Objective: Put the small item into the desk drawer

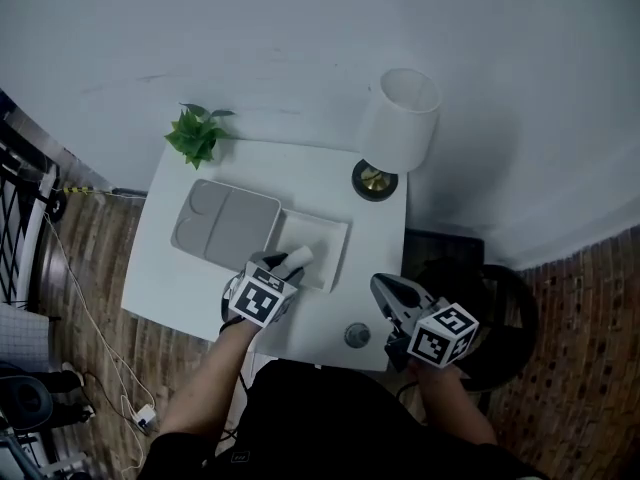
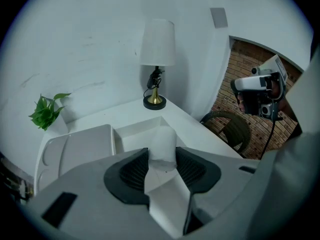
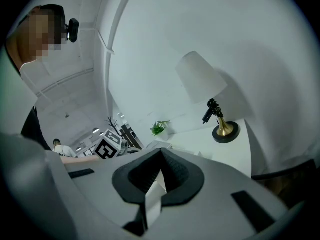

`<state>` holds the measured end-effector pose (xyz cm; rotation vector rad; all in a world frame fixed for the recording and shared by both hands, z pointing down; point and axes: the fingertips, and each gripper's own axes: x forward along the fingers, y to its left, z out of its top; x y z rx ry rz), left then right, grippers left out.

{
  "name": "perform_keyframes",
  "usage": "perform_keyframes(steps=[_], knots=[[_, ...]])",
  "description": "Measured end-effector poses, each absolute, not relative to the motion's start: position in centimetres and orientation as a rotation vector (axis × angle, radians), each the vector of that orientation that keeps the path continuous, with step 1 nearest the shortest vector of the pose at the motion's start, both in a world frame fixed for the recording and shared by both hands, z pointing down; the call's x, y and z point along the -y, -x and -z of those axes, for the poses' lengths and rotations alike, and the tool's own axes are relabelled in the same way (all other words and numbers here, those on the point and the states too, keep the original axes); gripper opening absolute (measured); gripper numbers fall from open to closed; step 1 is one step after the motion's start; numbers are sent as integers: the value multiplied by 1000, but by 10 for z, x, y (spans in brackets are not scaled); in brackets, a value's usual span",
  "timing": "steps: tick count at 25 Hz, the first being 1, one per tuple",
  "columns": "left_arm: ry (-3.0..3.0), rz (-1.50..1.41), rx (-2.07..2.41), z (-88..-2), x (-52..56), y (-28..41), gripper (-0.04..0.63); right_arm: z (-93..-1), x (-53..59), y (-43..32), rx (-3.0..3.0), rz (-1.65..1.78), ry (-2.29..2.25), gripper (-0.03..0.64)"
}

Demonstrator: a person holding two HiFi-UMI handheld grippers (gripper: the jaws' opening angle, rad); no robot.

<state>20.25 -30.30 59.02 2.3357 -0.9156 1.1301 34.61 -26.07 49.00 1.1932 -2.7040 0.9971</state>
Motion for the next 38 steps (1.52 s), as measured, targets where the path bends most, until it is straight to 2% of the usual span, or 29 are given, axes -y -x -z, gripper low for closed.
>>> perform_keyframes(steps=[10, 23, 34, 38], knots=[[-2330, -1280, 850, -642, 321, -232, 178, -518, 248, -371, 2638, -1072, -1237, -2], [-2308, -1416, 898, -665, 334, -222, 179, -521, 242, -369, 2676, -1038, -1159, -2], [-2332, -1402, 935, -650, 325, -214, 179, -513, 226, -381, 2674, -1013, -1186, -2], [-2371, -1312, 1020, -623, 328, -209, 179, -506, 226, -380, 2699, -989, -1185, -2]])
